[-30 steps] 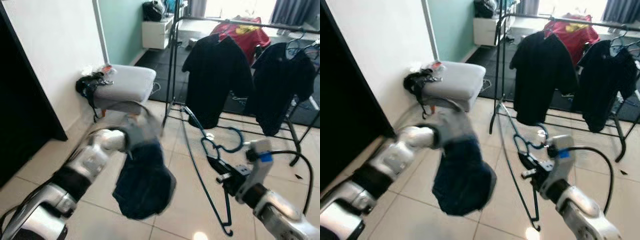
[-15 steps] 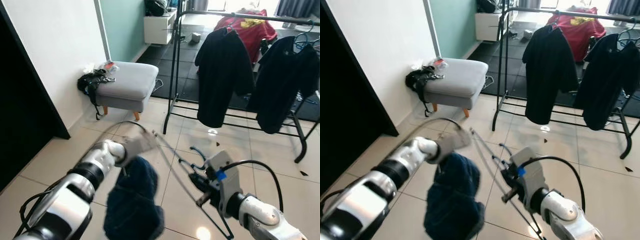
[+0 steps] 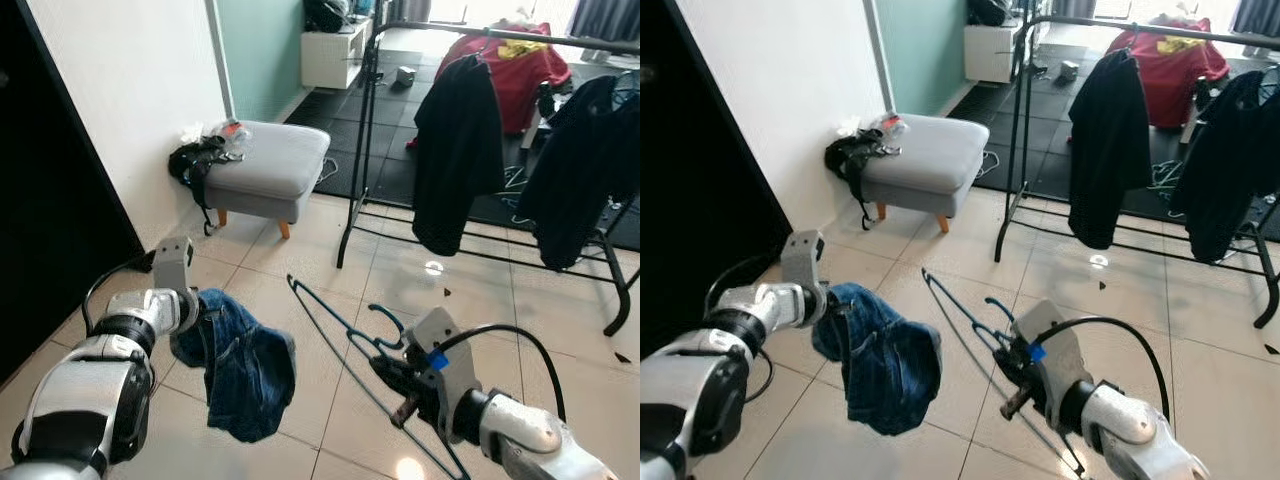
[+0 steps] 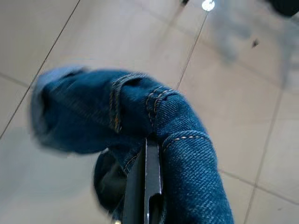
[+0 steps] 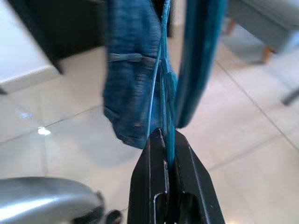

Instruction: Hang hanger

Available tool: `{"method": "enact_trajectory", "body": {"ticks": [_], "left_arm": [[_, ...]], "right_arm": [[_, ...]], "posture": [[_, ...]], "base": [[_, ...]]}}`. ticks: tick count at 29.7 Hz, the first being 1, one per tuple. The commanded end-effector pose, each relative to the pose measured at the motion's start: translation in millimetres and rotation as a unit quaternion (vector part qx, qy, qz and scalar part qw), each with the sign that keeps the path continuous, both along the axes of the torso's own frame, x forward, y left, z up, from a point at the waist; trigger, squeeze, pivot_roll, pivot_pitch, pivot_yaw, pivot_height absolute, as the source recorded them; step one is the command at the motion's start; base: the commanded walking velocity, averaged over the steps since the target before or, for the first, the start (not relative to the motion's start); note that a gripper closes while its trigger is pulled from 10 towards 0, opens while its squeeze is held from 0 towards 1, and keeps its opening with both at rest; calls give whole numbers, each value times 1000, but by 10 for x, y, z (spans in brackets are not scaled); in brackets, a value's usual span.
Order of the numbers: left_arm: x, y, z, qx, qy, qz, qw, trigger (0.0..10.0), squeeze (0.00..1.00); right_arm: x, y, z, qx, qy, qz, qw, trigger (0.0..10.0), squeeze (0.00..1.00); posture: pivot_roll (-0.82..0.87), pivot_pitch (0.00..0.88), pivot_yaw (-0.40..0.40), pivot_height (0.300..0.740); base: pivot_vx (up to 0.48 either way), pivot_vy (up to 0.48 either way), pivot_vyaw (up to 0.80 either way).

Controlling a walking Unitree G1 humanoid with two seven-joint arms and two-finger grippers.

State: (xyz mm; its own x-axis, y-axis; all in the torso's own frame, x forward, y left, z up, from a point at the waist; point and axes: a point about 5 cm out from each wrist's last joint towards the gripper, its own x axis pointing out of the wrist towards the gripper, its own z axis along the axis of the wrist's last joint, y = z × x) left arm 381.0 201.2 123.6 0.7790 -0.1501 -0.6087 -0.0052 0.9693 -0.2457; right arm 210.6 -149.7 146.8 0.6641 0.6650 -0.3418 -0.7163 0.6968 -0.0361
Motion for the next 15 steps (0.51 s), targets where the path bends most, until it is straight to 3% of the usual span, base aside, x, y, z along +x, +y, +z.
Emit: {"method": "enact_trajectory", "body": {"ticks": [1, 5, 7, 9, 15], "left_arm": [[98, -45, 237, -25, -26, -8, 999, 10000, 0], [136, -110, 326, -36, -35, -17, 999, 10000, 0], [205, -275, 515, -56, -50, -43, 996, 10000, 0], [225, -343, 578, -61, -56, -55, 995, 10000, 0], [264, -501, 735, -74, -68, -77, 992, 10000, 0]], "right_arm": [[-65, -7, 65, 22, 16, 27, 999, 10000, 0], [-111, -27, 87, 27, 32, 48, 998, 10000, 0], [-207, -68, 132, 35, 64, 87, 994, 10000, 0], [-228, -82, 147, 35, 69, 96, 992, 10000, 0], [-176, -84, 216, 62, 52, 80, 993, 10000, 0]], "posture": [[-63, 70, 24, 740], [-61, 68, 21, 740], [-62, 69, 20, 740], [-74, 69, 15, 740], [-78, 73, 17, 740]], "base": [[0, 0, 0], [0, 0, 0], [0, 0, 0], [0, 0, 0], [0, 0, 0]]}}
